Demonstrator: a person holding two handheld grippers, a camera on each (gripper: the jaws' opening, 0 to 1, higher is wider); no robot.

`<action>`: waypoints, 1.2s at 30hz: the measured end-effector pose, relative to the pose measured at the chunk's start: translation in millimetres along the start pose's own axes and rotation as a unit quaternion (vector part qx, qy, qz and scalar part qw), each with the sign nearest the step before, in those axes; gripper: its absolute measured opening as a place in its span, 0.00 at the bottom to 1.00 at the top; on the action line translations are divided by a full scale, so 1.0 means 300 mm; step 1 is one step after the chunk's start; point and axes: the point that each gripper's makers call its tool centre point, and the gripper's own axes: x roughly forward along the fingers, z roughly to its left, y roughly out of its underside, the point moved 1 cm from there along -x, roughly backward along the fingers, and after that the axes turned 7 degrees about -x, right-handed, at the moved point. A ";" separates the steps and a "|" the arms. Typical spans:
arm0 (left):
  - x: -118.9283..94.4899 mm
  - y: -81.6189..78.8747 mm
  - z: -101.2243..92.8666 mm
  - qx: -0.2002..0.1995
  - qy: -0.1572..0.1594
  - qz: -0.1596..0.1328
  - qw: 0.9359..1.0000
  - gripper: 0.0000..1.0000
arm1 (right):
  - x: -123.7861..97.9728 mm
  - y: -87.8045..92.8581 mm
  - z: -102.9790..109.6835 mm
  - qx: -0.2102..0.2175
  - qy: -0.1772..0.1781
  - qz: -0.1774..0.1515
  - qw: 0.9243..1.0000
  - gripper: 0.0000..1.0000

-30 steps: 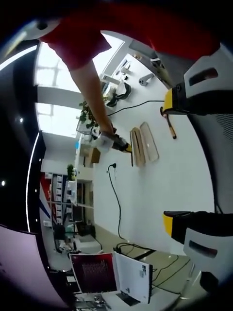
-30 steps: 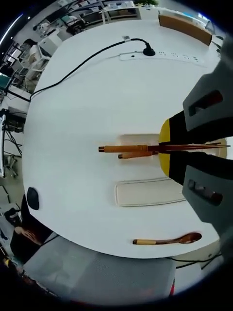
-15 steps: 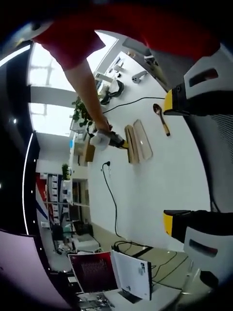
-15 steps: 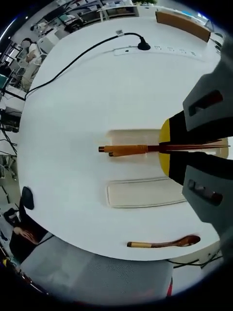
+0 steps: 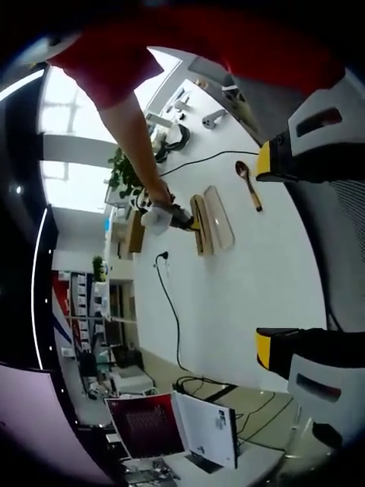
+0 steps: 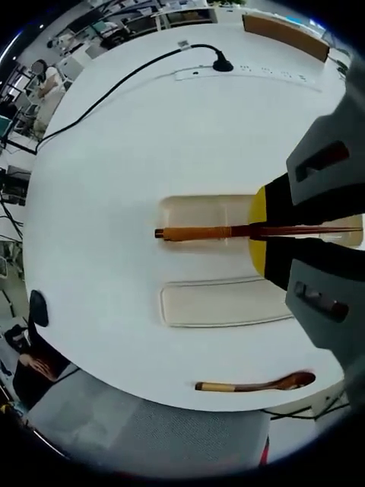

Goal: Arrange the utensils inside the cutlery case until each visible utensil rests in its matching compartment.

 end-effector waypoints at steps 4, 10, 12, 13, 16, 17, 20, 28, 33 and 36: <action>-0.001 0.003 0.001 0.000 -0.003 0.002 1.000 0.80 | 0.014 0.003 -0.013 0.004 0.000 0.002 1.000 0.00; -0.003 0.016 0.006 0.000 -0.006 0.009 1.000 0.79 | 0.030 0.007 -0.005 0.004 -0.006 0.017 1.000 0.00; -0.002 0.019 0.008 0.000 -0.007 0.011 1.000 0.79 | 0.032 0.007 -0.006 0.002 -0.006 0.021 1.000 0.00; -0.002 0.019 0.008 0.000 -0.007 0.011 1.000 0.79 | 0.032 0.008 -0.008 0.002 -0.006 0.024 1.000 0.01; 0.000 0.018 0.008 -0.001 -0.007 0.011 1.000 0.79 | 0.032 0.007 -0.012 -0.003 -0.007 0.025 1.000 0.01; 0.001 0.019 0.009 -0.001 -0.007 0.011 1.000 0.79 | 0.032 0.007 -0.011 -0.004 -0.008 0.024 1.000 0.01; 0.003 0.019 0.010 0.000 -0.006 0.012 1.000 0.79 | 0.030 0.008 -0.009 -0.007 -0.011 0.024 1.000 0.00; 0.008 0.019 0.011 0.001 -0.004 0.014 1.000 0.79 | 0.019 0.021 -0.025 0.025 -0.004 0.022 0.999 0.04; 0.008 0.018 0.009 0.002 -0.003 0.013 1.000 0.78 | 0.000 0.034 -0.035 0.031 0.003 0.021 0.999 0.01; 0.009 0.018 0.005 0.003 -0.002 0.012 1.000 0.78 | -0.006 0.042 -0.039 0.033 0.007 0.022 0.999 0.01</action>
